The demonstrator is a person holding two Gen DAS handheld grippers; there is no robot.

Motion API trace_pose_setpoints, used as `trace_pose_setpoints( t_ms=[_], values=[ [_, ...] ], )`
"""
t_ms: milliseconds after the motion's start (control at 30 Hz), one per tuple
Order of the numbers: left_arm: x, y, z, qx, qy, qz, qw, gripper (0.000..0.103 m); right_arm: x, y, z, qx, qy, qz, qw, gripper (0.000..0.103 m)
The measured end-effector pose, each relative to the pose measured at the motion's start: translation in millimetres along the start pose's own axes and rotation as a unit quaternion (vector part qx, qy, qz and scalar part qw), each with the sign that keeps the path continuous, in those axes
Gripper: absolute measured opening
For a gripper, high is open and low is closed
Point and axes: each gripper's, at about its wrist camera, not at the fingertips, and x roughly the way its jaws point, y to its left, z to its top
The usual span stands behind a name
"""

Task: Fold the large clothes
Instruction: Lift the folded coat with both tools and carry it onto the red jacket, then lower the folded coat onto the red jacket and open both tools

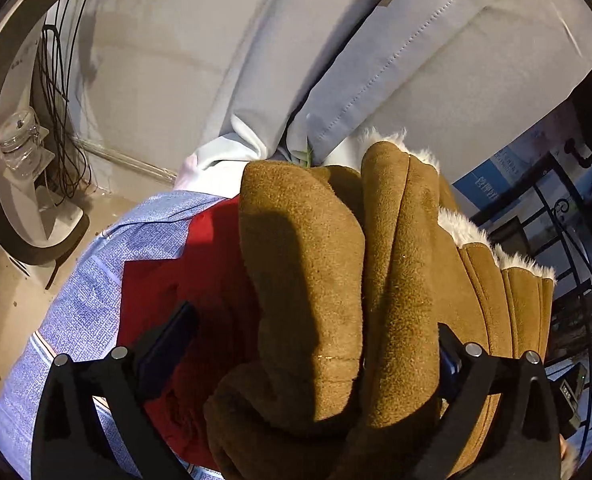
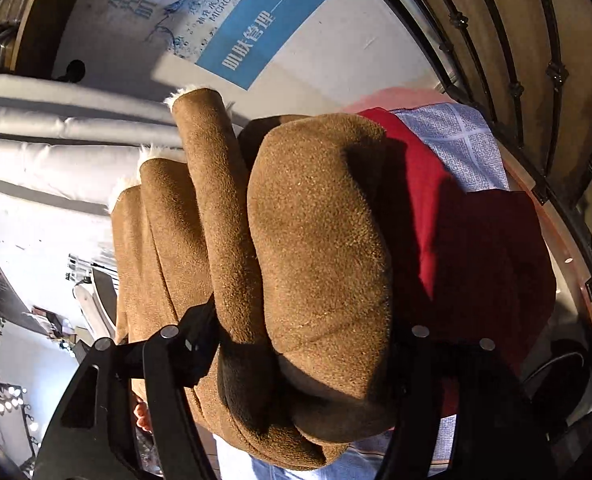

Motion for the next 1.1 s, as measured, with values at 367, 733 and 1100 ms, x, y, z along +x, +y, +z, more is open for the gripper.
trace_pose_setpoints(
  t_ms=[367,733,1100],
  values=[
    [-51.0,-37.8,2.7,0.045,-0.015,0.112,0.9926,0.097,-8.2,6.6,-6.6,0.042,0.016,-0.032,0.998,0.08],
    [-107.5,-113.8,-59.1,0.156,-0.016,0.231,0.9603,0.097,-50.5,20.7,12.3,0.036,-0.004,-0.095,0.995,0.083],
    [-103.3,-172.4,-102.6,0.195,0.038,0.255,0.9463,0.097,-67.0,134.2,-31.1,-0.228,0.026,-0.166,0.959,0.09]
  ],
)
